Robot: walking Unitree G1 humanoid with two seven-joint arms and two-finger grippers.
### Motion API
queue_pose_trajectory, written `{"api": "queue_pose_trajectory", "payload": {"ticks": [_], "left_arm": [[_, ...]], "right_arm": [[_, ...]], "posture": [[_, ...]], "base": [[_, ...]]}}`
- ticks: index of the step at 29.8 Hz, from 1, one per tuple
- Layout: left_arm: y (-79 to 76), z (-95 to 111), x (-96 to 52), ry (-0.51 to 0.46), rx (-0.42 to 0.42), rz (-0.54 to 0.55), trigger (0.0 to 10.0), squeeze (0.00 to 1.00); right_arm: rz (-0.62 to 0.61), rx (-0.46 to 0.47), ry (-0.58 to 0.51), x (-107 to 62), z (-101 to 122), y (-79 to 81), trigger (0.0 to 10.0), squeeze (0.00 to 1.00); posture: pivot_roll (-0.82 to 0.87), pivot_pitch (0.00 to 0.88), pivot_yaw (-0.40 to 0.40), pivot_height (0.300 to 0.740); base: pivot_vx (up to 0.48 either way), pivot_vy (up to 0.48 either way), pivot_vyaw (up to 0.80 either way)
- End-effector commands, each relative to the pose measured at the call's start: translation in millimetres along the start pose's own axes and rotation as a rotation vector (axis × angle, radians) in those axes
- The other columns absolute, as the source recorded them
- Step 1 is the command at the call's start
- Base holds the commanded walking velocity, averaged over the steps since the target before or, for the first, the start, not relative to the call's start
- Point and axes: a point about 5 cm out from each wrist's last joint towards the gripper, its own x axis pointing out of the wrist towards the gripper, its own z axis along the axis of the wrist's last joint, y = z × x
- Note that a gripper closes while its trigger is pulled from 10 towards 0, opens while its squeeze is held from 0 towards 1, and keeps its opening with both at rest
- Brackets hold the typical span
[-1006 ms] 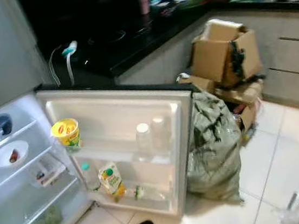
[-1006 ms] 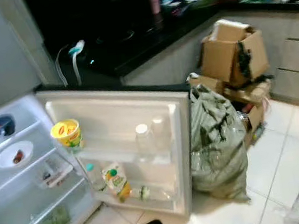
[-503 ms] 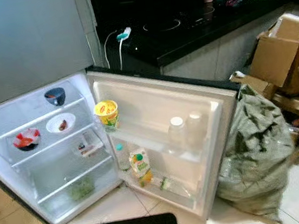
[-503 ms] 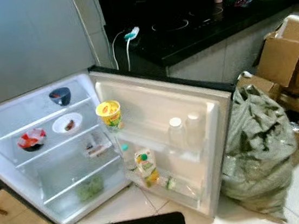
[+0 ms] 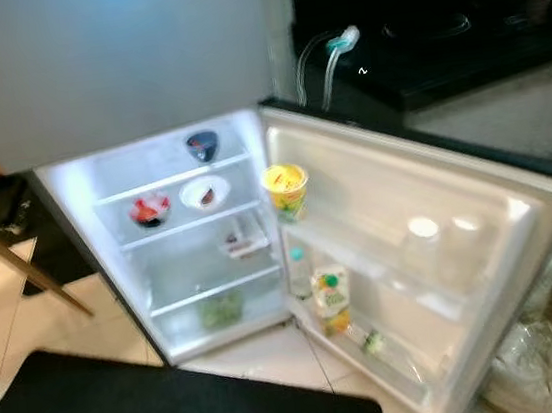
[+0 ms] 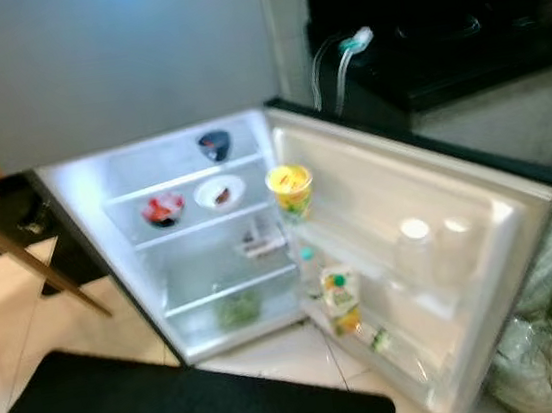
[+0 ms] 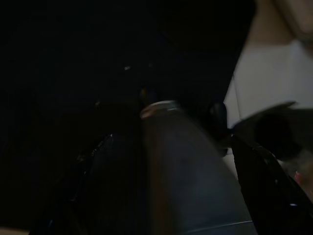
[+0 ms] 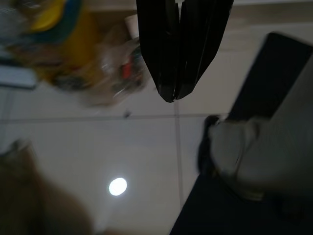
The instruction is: Restocking fridge
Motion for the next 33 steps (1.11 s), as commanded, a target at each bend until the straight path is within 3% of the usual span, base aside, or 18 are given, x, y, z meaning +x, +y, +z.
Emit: {"api": "queue_pose_trajectory", "payload": {"ticks": [1,8,12,14,20,23,25,26,30,33], "left_arm": [[4.0,-3.3,-1.5,0.016,0.006,0.010,10.0,0.00],[2.2,-2.7,-0.9,0.013,0.004,0.005,10.0,0.00],[1.3,-3.5,-0.8,0.014,0.000,0.002,10.0,0.00],[1.3,-4.1,-0.8,0.015,-0.001,0.002,10.0,0.00],[2.0,-5.0,-1.2,0.018,-0.002,0.003,10.0,0.00],[1.9,-4.7,-1.1,0.017,-0.002,0.002,10.0,0.00],[2.0,-3.0,-1.0,0.011,-0.005,0.000,10.0,0.00],[2.0,-3.0,-1.0,0.011,-0.005,0.000,10.0,0.00],[2.9,-1.5,-1.3,0.002,-0.015,-0.006,10.0,0.00],[3.5,-2.1,-1.6,0.002,-0.017,-0.007,10.0,0.00]], "right_arm": [[-0.031,-0.033,0.004,0.1,0.7,-1.3,10.0,0.00],[-0.128,0.004,0.007,-2.2,2.2,-16.0,10.0,0.00],[-0.286,0.102,-0.028,-8.4,11.8,-44.3,10.0,0.00],[-0.317,0.119,-0.032,-10.1,13.5,-50.3,10.0,0.00],[-0.566,0.255,-0.133,-29.0,41.3,-100.1,10.0,0.00],[-0.611,0.293,-0.154,-33.9,45.8,-109.9,10.0,0.00],[-0.706,0.401,-0.199,-45.9,53.1,-131.3,10.0,0.00],[-0.706,0.401,-0.199,-45.9,53.1,-131.3,10.0,0.00],[-0.850,0.652,-0.299,-70.5,58.5,-167.9,10.0,0.00],[-0.890,0.746,-0.358,-80.3,59.6,-180.4,10.0,0.00]], "posture": [[-0.15,0.000,0.034,0.740],[-0.15,0.000,0.034,0.740],[-0.15,0.000,0.035,0.740],[-0.15,0.000,0.035,0.740],[-0.15,0.000,0.039,0.740],[-0.15,0.000,0.039,0.740],[-0.15,0.000,0.038,0.740],[-0.15,0.000,0.038,0.740],[-0.14,0.000,0.039,0.740],[-0.14,0.000,0.039,0.740]], "base": [[0.000,0.000,0.58],[0.000,0.000,0.17],[0.000,0.000,0.00],[0.000,0.000,0.00],[0.000,0.000,0.00],[0.000,0.000,0.00],[0.000,0.000,0.00],[0.000,0.000,0.00],[0.000,0.000,0.00],[0.000,0.000,0.00]]}}
